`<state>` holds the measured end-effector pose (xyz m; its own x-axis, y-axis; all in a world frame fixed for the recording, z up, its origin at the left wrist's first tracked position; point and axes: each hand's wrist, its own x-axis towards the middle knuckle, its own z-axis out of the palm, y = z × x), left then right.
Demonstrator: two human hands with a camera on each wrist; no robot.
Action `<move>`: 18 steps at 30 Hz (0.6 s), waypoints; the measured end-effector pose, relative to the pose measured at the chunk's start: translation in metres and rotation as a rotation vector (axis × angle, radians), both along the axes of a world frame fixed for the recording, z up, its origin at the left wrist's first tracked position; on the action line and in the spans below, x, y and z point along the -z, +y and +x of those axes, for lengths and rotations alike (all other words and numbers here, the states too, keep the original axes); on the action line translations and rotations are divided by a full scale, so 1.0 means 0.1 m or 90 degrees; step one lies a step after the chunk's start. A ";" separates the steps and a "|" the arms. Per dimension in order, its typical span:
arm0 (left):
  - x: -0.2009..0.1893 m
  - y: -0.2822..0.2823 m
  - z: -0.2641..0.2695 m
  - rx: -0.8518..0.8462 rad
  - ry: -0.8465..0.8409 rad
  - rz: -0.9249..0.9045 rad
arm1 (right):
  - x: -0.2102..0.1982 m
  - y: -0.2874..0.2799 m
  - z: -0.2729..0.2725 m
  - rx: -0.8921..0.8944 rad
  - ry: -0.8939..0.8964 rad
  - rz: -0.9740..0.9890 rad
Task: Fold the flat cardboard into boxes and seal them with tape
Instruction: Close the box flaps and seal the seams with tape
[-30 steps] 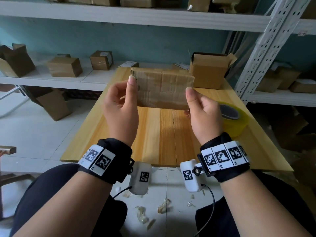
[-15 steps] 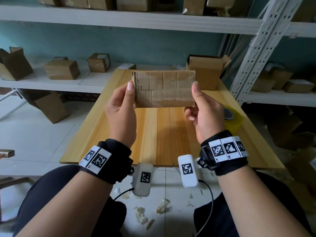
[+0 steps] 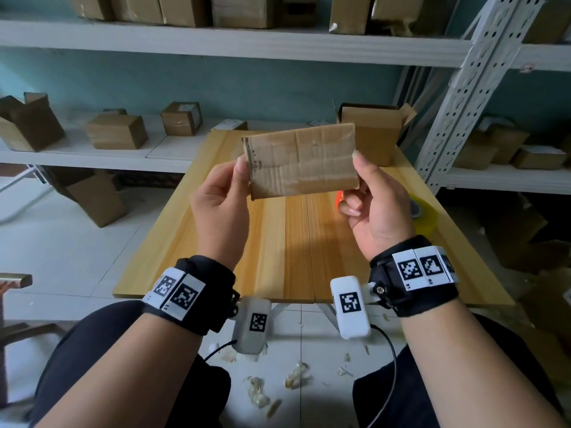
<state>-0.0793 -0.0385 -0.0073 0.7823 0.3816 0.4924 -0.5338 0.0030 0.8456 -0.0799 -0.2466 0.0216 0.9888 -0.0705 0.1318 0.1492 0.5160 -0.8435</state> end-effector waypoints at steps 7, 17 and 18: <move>0.02 -0.03 0.00 0.015 -0.039 0.016 | 0.02 -0.08 0.10 -0.005 0.044 0.080; -0.07 0.04 0.03 0.036 0.051 -0.134 | -0.02 0.00 0.03 -0.042 0.020 0.025; -0.05 0.03 0.03 0.035 0.052 -0.127 | -0.02 0.01 0.02 -0.023 0.033 0.017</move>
